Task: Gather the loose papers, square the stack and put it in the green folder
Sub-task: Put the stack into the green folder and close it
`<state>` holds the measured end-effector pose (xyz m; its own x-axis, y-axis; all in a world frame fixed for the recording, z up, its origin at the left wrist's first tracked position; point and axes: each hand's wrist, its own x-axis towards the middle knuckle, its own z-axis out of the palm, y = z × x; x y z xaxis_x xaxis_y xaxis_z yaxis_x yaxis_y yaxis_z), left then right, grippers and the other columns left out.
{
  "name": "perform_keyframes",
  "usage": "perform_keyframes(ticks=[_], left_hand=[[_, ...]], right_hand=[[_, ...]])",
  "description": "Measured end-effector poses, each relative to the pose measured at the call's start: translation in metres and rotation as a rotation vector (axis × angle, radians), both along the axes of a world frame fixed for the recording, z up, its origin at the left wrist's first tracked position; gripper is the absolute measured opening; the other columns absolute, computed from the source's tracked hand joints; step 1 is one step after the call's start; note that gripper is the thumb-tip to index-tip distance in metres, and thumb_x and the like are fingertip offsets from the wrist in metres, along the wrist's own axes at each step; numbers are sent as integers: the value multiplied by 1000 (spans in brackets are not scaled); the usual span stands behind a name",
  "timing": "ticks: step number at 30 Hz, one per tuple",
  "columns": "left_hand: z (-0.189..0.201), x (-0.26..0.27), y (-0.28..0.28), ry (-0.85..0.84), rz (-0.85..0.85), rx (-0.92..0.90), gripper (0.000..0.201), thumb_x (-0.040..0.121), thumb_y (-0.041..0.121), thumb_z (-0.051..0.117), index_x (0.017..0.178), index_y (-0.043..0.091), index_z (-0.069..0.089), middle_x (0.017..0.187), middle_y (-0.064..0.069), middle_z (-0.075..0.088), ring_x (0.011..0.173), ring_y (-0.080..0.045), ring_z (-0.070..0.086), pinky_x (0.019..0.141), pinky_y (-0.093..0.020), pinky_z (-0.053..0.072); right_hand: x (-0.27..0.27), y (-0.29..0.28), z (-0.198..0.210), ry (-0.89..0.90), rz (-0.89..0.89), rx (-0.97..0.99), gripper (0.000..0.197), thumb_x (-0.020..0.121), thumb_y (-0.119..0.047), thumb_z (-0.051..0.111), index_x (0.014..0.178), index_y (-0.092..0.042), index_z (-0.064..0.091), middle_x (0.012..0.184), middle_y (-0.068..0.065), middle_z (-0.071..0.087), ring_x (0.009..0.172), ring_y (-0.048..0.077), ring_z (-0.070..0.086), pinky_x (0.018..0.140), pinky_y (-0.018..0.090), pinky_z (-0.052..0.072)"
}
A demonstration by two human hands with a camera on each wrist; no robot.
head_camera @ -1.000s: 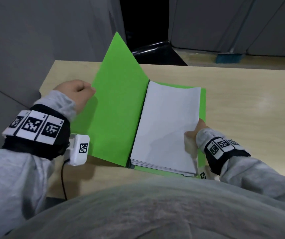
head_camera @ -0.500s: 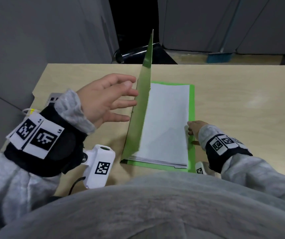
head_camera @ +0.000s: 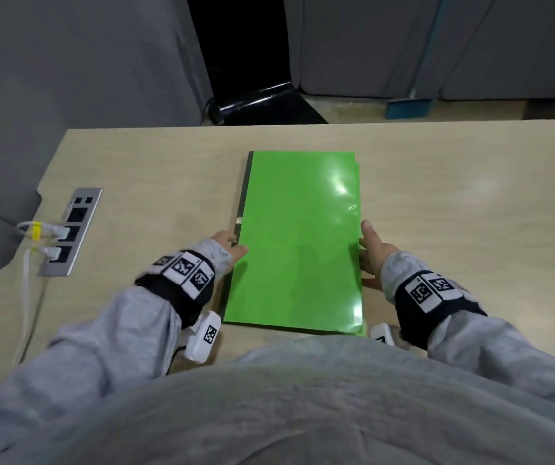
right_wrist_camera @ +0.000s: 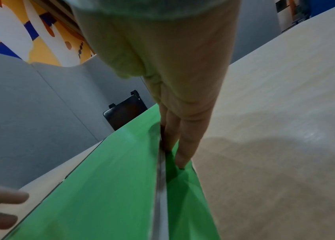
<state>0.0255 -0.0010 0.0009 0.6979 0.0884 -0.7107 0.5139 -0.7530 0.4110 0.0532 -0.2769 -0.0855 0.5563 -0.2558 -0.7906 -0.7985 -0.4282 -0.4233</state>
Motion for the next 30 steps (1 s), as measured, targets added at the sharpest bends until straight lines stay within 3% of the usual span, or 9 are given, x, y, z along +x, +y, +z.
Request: perform_keyframes(ticks=[2, 3, 7, 10, 16, 20, 22, 28, 30], left_hand=[[-14, 0, 1, 54, 11, 45, 60, 94, 42, 44, 144, 16, 25, 147, -14, 34, 127, -32, 42, 101, -42, 39], [-20, 1, 1, 64, 23, 42, 62, 94, 41, 44, 145, 14, 23, 149, -14, 32, 129, -32, 40, 103, -41, 36], [-31, 4, -1, 79, 111, -39, 59, 95, 28, 49, 145, 10, 24, 149, -15, 32, 132, -30, 38, 100, -33, 36], [-37, 5, 1, 65, 97, 6, 55, 94, 26, 50, 142, 10, 29, 145, -15, 38, 126, -30, 44, 99, -38, 39], [-40, 5, 13, 21, 115, 57, 53, 93, 22, 51, 141, 11, 31, 142, -14, 41, 122, -29, 47, 97, -34, 39], [-47, 5, 45, -7, 165, 68, 51, 93, 24, 51, 140, 17, 33, 121, -8, 49, 81, -13, 50, 69, -24, 42], [-47, 5, 64, -9, 198, 85, 50, 93, 24, 51, 139, 18, 33, 124, -8, 49, 74, -10, 45, 69, -25, 40], [-50, 6, 124, 22, 310, 63, 47, 93, 25, 52, 137, 16, 37, 135, -12, 46, 98, -21, 50, 81, -29, 42], [-49, 7, 142, 36, 330, 64, 48, 93, 24, 51, 137, 14, 36, 137, -12, 45, 110, -26, 51, 92, -33, 44]], right_hand=[[-10, 19, 35, 19, 136, -56, 102, 73, -87, 14, 143, -16, 36, 147, 14, 40, 134, 33, 39, 112, 53, 27], [-11, 21, 36, 25, 211, -102, 88, 82, -78, 17, 144, -18, 33, 149, 15, 37, 134, 33, 38, 112, 52, 28], [-12, 22, 32, -5, 322, -122, 56, 98, -32, 43, 148, -17, 23, 150, 13, 34, 133, 31, 40, 105, 43, 40], [-6, 20, 27, -128, 308, -78, 47, 93, -8, 50, 139, -13, 41, 138, 13, 50, 124, 28, 51, 98, 29, 43], [-1, 38, 25, -163, 343, -69, 47, 92, -6, 49, 138, -15, 42, 134, 13, 53, 122, 29, 52, 98, 31, 42], [10, 65, 23, -186, 415, -40, 49, 92, -6, 47, 139, -15, 40, 135, 14, 53, 122, 30, 52, 102, 37, 44], [15, 83, 23, -201, 456, -38, 50, 92, -6, 46, 140, -16, 40, 134, 14, 53, 121, 29, 53, 102, 37, 44], [34, 141, 19, -177, 488, -80, 46, 98, -11, 40, 143, -12, 34, 142, 13, 47, 127, 29, 48, 107, 34, 39], [38, 163, 16, -184, 435, -116, 45, 99, -9, 38, 143, -14, 34, 143, 6, 45, 124, 27, 50, 106, 32, 38]])
